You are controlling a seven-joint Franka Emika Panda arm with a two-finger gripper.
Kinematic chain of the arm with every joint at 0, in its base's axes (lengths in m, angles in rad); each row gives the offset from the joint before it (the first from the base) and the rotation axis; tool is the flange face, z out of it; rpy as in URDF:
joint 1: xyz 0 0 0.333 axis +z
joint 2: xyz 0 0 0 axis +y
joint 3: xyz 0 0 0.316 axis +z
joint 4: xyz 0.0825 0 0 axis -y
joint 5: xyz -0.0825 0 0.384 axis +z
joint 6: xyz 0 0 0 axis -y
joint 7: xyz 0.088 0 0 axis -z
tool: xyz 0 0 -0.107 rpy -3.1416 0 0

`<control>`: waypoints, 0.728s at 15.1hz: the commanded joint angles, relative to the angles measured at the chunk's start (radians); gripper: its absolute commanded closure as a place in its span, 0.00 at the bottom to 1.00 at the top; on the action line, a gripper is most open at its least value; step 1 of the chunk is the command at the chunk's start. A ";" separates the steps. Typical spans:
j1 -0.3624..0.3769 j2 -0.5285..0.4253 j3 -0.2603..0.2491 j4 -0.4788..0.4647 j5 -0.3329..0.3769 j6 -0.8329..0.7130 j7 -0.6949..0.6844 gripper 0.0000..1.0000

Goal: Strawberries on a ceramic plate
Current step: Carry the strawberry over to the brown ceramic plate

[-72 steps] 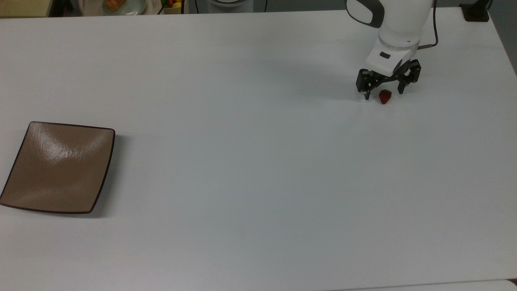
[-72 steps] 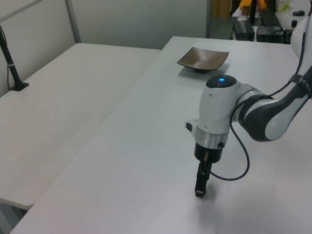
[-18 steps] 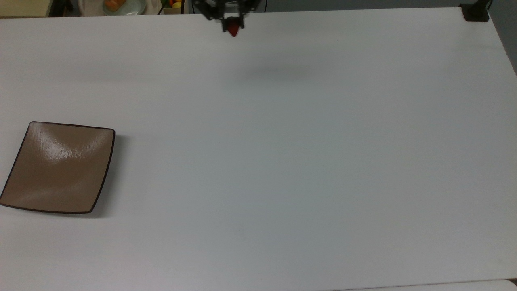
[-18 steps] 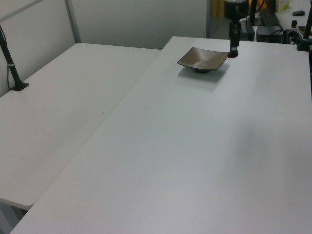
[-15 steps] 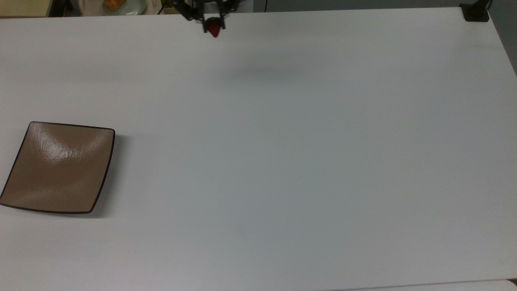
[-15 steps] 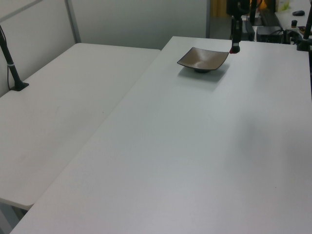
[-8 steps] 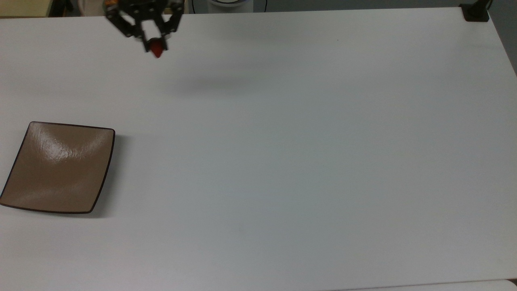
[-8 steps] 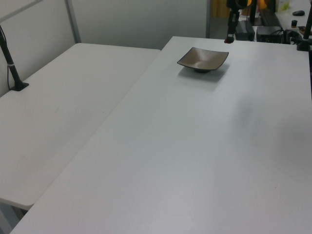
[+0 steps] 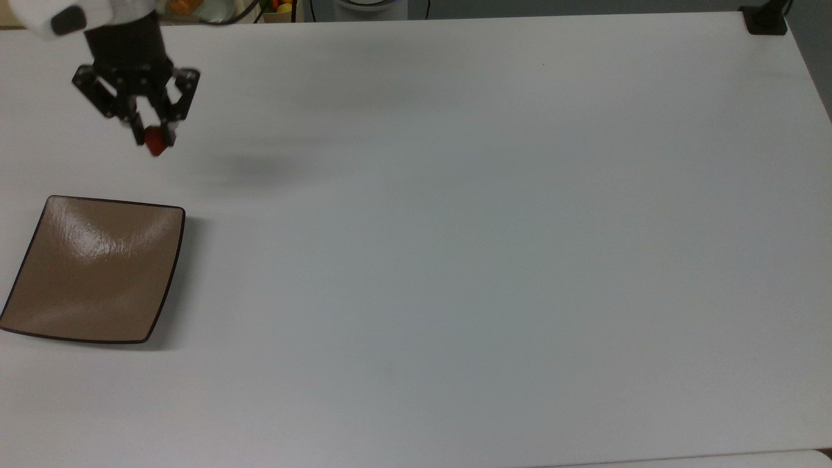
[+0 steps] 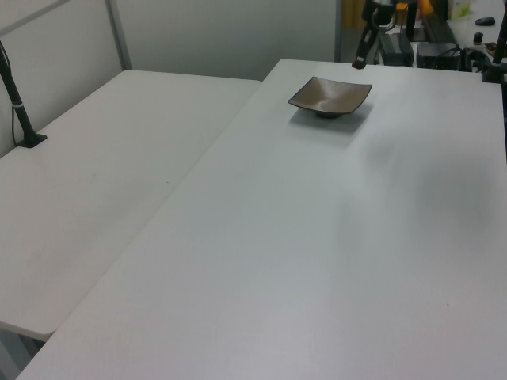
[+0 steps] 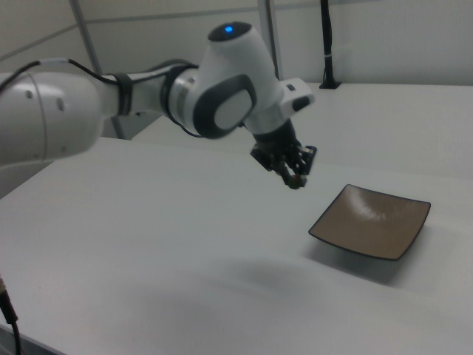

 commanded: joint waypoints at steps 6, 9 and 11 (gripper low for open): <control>-0.064 0.214 -0.006 0.010 0.069 0.368 -0.045 0.85; -0.075 0.278 -0.006 0.031 0.069 0.469 -0.044 0.85; -0.090 0.306 -0.005 0.034 0.067 0.506 -0.042 0.85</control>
